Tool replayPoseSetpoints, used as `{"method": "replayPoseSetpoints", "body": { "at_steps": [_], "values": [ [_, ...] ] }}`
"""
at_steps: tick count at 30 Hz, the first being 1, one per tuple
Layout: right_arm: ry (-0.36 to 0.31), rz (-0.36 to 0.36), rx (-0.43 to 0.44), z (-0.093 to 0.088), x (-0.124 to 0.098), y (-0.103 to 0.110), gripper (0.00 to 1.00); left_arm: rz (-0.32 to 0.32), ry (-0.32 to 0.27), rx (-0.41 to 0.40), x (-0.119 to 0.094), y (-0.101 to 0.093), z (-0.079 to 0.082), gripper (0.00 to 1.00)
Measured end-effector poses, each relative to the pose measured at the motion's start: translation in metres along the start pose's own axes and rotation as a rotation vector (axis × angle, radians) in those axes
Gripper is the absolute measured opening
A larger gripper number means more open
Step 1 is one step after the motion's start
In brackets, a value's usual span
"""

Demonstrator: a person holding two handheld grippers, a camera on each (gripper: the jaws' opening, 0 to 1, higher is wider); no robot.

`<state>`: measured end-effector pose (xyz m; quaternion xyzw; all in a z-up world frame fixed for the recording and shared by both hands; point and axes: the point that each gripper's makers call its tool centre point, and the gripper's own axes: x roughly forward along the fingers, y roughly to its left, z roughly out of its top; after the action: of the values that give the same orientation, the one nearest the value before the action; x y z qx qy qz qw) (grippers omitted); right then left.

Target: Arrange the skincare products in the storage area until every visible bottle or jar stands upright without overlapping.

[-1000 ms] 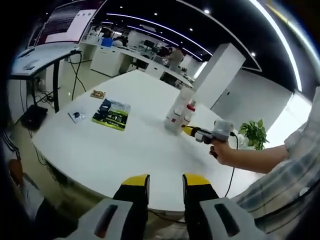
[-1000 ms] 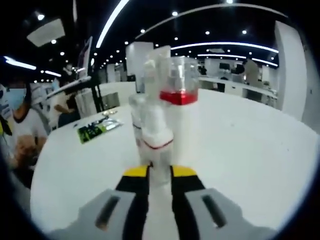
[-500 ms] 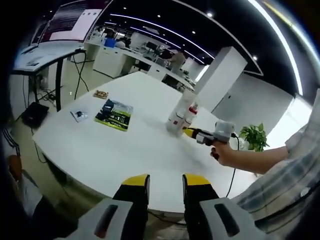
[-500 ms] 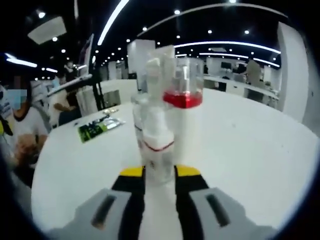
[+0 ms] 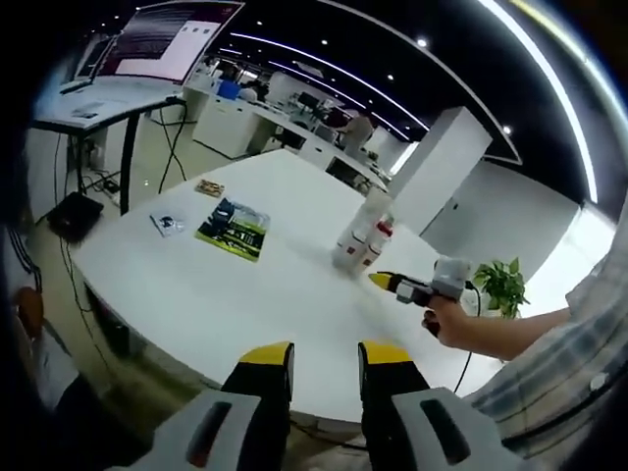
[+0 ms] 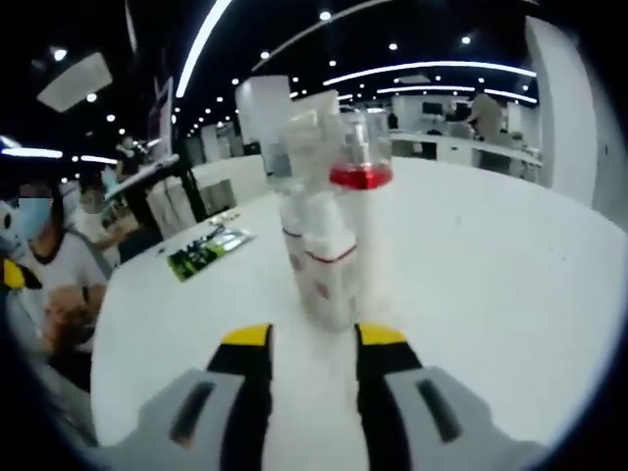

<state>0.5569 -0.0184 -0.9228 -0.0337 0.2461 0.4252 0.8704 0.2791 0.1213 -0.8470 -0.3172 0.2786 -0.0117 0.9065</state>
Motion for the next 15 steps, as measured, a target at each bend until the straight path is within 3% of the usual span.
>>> {"method": "replayPoseSetpoints", "body": {
  "at_steps": [8, 15],
  "values": [
    [0.01, 0.072, 0.069, -0.013, -0.009, 0.034, 0.38, -0.018, 0.002, 0.013, 0.001, -0.007, -0.003, 0.27],
    [0.044, 0.125, 0.085, -0.031, -0.013, 0.066, 0.42, -0.017, 0.006, 0.006, -0.003, 0.0, -0.004, 0.27]
  ]
}}
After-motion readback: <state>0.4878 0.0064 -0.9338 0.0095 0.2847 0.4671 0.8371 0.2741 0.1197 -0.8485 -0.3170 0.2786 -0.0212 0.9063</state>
